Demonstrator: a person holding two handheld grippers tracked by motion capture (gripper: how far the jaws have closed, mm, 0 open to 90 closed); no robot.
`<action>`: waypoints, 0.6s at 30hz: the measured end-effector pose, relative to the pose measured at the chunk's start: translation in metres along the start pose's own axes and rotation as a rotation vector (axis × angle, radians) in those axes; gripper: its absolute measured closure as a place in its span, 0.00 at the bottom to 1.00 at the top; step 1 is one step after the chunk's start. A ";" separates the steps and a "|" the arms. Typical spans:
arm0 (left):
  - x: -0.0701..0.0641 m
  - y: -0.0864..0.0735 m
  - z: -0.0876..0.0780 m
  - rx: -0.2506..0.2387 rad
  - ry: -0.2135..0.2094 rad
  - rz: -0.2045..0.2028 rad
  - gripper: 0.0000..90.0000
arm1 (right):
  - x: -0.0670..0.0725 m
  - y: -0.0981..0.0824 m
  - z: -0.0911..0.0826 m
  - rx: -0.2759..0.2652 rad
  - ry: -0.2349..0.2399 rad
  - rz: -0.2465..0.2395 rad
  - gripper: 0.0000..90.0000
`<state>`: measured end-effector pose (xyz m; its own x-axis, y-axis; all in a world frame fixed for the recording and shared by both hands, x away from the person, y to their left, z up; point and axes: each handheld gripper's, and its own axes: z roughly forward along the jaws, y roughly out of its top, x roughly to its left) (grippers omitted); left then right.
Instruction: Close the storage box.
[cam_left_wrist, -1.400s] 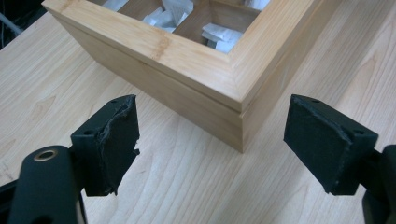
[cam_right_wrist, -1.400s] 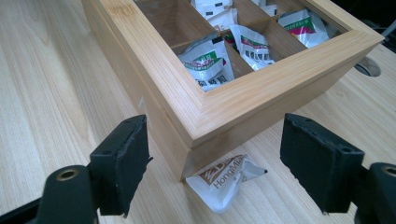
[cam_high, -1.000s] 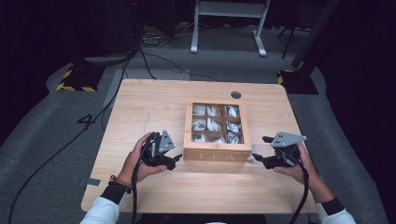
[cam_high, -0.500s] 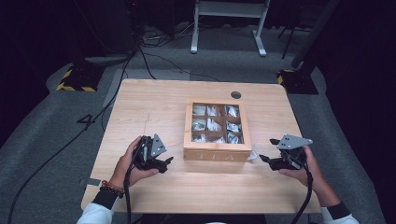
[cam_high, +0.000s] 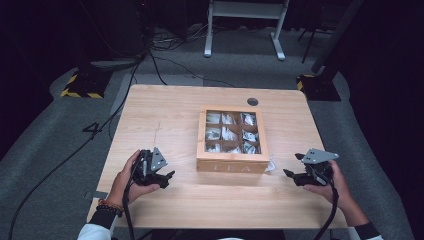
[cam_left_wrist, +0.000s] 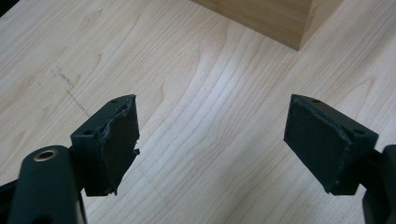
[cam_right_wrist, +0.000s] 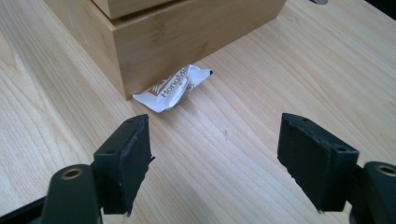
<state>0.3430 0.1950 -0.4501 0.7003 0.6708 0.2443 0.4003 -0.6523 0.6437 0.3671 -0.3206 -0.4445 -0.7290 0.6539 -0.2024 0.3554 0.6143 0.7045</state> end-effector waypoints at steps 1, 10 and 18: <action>0.000 -0.002 0.000 0.001 -0.002 -0.003 0.21 | -0.001 -0.002 0.000 0.000 0.003 0.003 0.29; 0.001 -0.020 0.003 0.036 -0.016 -0.023 0.21 | -0.003 -0.020 -0.001 0.020 -0.008 0.029 0.29; 0.001 -0.033 0.003 0.039 -0.036 -0.044 0.20 | -0.008 -0.043 -0.006 0.018 -0.006 0.084 0.29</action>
<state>0.3320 0.2160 -0.4732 0.7020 0.6863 0.1902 0.4529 -0.6364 0.6244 0.3536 -0.3548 -0.4690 -0.6931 0.7056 -0.1472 0.4252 0.5651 0.7070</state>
